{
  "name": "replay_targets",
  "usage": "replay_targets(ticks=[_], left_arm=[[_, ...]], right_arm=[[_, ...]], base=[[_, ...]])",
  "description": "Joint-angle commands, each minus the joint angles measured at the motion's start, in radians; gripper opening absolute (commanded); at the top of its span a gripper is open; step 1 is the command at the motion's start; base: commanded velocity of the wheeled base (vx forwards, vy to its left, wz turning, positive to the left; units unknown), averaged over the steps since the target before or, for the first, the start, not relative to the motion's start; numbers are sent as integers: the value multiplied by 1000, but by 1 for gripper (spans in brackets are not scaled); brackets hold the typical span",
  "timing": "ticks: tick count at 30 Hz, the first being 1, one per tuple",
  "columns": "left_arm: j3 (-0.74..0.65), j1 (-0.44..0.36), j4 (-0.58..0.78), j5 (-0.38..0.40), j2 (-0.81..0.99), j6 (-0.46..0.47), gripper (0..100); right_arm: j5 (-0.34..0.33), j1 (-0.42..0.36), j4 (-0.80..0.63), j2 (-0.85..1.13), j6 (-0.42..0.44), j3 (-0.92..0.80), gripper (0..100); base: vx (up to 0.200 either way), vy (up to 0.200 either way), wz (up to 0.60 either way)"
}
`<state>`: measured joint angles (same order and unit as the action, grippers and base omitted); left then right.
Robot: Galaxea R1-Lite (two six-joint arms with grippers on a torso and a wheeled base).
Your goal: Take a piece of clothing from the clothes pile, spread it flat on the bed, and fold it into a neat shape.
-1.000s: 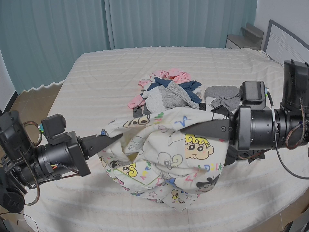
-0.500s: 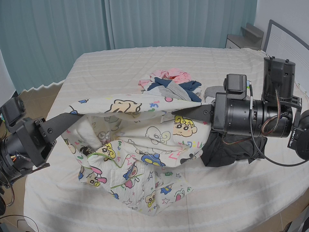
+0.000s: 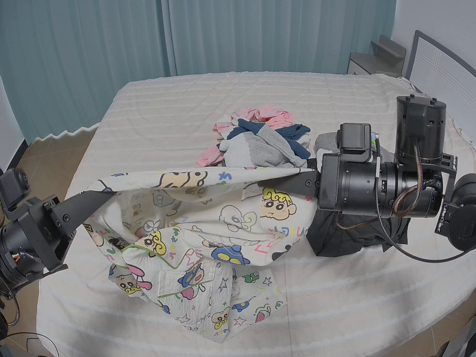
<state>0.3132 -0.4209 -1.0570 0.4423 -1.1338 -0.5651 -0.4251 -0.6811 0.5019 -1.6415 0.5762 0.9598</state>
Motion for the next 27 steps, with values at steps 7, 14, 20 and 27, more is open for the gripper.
replay_targets(ticks=[7, 14, 20, 27], left_arm=[[6, -1, -1, -4, 34, 1, 0], [10, -1, -1, -5, 37, -1, 0], [20, -1, -1, 6, 51, -2, 0], [12, -9, 0, 9, 60, -6, 0]], right_arm=[[2, -32, 1, -3, -1, 2, 100], [3, -32, 0, -6, 1, -3, 100], [2, -26, 1, -11, 2, -32, 100], [0, 3, 9, -24, -29, -70, 100]], base=[[0, 0, 0], [0, 0, 0], [0, 0, 0], [0, 0, 0]])
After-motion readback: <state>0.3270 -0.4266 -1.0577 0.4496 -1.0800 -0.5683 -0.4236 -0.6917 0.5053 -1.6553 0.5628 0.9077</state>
